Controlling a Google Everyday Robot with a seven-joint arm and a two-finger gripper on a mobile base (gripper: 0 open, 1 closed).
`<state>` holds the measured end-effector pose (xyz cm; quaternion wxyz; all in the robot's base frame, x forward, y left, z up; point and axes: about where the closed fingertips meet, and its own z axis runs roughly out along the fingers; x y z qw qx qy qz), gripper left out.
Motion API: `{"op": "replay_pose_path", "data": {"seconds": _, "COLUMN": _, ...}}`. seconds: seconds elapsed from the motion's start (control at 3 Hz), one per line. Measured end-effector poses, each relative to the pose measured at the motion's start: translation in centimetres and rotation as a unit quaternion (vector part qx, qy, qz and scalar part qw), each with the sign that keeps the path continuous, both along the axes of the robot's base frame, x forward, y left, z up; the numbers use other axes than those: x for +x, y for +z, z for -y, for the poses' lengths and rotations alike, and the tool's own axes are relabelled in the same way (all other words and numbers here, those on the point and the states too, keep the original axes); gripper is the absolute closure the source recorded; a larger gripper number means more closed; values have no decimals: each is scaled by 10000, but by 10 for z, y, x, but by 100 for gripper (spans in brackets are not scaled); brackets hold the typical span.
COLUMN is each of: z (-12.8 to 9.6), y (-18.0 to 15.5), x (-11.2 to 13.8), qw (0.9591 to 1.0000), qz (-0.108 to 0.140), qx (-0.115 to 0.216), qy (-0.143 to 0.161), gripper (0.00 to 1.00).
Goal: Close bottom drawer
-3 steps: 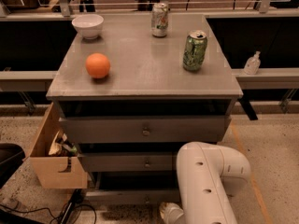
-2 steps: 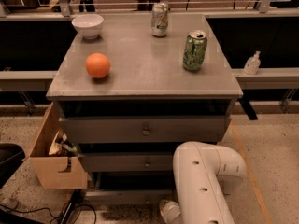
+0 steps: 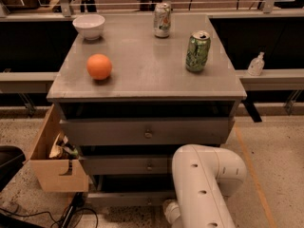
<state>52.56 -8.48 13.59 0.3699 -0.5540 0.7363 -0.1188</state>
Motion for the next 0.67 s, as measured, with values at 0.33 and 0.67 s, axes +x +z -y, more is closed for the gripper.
{"op": "replay_pose_path", "data": {"seconds": 0.33, "z": 0, "y": 0, "x": 0, "qw": 10000, "qz": 1, "qx": 0, "qy": 0, "gripper": 100}}
{"op": "replay_pose_path", "data": {"seconds": 0.67, "z": 0, "y": 0, "x": -1, "qw": 10000, "qz": 2, "qx": -1, "qy": 0, "gripper": 100}}
